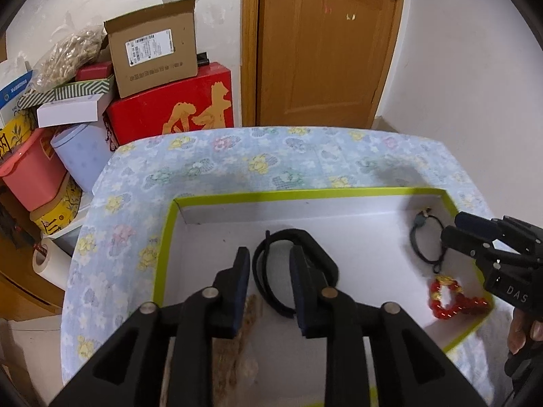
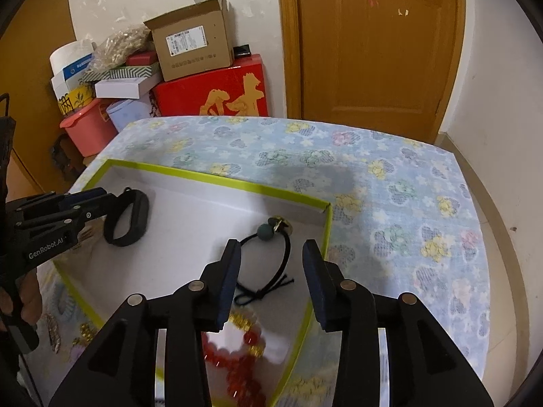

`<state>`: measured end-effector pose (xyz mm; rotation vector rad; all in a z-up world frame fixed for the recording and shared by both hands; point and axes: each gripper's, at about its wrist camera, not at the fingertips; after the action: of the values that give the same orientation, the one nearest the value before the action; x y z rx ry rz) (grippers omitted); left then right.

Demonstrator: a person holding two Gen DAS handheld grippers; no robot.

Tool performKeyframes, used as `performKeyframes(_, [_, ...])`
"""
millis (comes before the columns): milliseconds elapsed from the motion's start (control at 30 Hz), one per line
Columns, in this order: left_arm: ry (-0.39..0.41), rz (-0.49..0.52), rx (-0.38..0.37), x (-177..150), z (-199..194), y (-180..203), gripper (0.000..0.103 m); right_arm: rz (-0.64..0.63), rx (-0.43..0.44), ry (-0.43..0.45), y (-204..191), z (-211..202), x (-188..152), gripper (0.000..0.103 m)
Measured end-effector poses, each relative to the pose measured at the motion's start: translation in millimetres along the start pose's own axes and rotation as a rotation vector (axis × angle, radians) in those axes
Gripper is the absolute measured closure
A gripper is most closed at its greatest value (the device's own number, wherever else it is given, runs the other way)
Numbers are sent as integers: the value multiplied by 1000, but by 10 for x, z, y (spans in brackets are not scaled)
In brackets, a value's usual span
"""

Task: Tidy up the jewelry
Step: 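Withdraw both tools from the tray toward the remaining jewelry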

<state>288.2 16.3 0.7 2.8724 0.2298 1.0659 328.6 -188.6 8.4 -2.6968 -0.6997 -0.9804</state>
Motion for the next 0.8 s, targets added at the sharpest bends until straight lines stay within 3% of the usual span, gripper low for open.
performKeyframes(233, [36, 8, -26, -201, -431, 13, 78, 18, 5, 42, -98, -431, -182, 64])
performKeyframes(800, [81, 39, -55, -1121, -1340, 46, 78, 15, 21, 84, -641, -1344, -1007, 64])
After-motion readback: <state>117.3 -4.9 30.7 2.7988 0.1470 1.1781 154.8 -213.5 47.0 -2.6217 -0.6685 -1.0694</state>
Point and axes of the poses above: each gripper's, at about its wrist camera, not at the fingertips, and z roughly the way its jaws point, y to its right, x to its top, and after that the axes turned 5 degrees about -z, right-handed
